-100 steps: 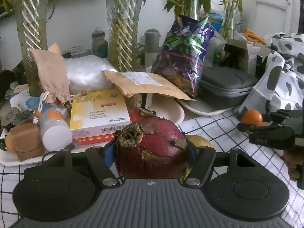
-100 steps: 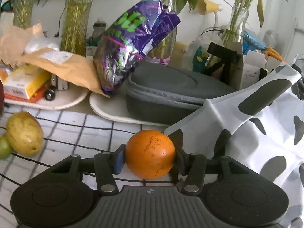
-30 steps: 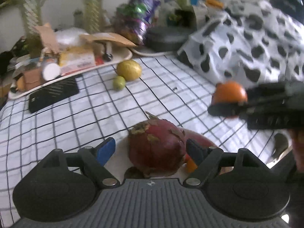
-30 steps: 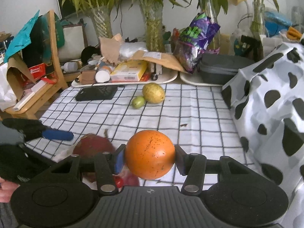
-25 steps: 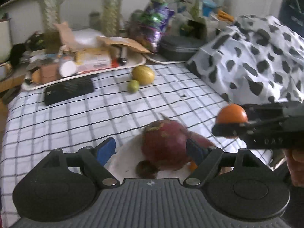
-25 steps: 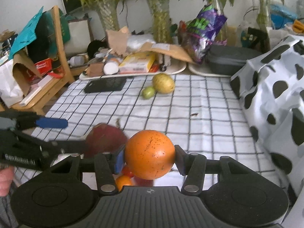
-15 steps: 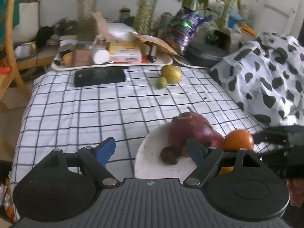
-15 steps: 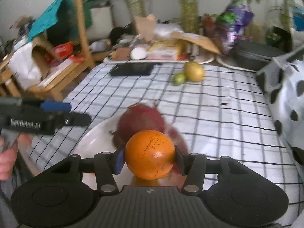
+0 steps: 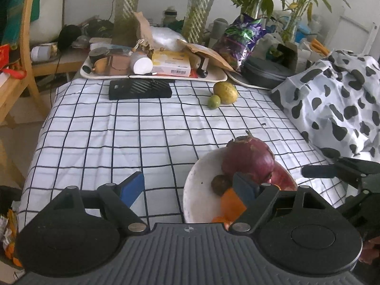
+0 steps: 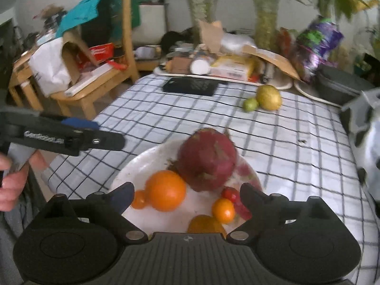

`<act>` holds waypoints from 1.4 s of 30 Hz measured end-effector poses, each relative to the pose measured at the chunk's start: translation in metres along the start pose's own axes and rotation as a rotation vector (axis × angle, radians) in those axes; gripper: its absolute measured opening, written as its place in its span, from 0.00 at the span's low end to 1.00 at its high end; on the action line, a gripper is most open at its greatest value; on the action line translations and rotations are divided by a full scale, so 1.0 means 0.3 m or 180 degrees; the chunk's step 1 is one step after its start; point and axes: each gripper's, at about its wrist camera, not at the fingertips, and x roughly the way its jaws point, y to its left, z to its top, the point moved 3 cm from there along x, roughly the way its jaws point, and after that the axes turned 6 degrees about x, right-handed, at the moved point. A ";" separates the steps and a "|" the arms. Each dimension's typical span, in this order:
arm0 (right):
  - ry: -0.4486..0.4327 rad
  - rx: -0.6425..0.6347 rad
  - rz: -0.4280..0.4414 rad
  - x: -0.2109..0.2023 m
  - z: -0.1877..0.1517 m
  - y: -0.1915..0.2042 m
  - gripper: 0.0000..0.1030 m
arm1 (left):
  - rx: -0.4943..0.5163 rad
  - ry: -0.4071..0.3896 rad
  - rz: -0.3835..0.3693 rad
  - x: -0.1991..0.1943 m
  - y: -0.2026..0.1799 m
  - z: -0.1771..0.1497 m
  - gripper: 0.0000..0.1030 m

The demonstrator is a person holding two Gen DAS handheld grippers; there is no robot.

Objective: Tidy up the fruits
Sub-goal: 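Carry the dragon fruit and orange to the rose plate and release both, then withdraw both open grippers from the plate toward the last fruits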

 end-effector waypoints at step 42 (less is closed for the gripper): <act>-0.0123 0.0567 -0.0915 -0.064 -0.030 -0.153 1.00 | 0.0281 0.0131 -0.0102 0.030 -0.095 -0.013 0.79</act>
